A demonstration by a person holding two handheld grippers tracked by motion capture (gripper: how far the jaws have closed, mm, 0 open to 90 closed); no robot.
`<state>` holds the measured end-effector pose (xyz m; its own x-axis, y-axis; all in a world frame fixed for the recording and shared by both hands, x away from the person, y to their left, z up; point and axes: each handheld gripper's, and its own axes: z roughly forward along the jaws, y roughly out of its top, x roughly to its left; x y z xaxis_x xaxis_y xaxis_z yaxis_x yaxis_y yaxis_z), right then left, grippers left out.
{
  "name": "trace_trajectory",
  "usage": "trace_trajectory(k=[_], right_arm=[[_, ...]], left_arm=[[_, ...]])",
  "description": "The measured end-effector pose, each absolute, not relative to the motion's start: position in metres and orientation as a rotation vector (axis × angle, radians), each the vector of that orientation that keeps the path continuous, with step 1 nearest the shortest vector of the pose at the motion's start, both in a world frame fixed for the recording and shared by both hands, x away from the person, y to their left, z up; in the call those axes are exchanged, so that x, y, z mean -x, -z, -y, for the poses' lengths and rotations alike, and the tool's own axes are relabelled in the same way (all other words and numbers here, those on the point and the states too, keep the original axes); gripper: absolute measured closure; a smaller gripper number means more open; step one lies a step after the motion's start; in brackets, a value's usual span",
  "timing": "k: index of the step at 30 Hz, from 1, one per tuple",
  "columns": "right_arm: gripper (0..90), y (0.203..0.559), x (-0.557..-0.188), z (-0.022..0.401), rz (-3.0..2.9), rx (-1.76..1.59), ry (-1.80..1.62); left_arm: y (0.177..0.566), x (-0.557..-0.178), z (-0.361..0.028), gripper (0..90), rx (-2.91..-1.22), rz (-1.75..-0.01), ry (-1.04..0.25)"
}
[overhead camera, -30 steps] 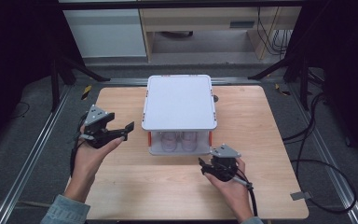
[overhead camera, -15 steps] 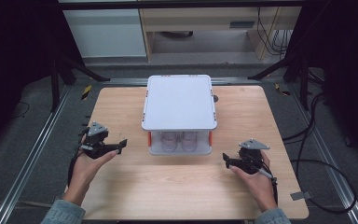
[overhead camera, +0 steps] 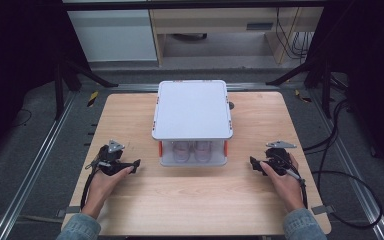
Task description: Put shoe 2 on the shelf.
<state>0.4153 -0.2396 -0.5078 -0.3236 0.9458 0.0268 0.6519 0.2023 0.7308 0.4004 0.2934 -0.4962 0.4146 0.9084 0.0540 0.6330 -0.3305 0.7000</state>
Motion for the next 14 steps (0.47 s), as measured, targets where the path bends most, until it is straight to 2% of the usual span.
trace_trajectory(k=[5, 10, 14], right_arm=[[11.6, 0.517, -0.416, 0.238, -2.036, -1.484, -0.882], [10.1, 0.517, -0.417, 0.238, -2.019, -1.504, -0.872], [8.0, 0.517, -0.417, 0.237, -2.015, -1.511, -0.863]], left_arm=[[0.502, -0.401, -0.292, 8.3, -2.067, -1.285, -0.605], [0.514, -0.4, -0.292, 8.1, -2.051, -1.294, -0.556], [0.514, -0.401, -0.29, 5.0, -2.047, -1.309, -0.559]])
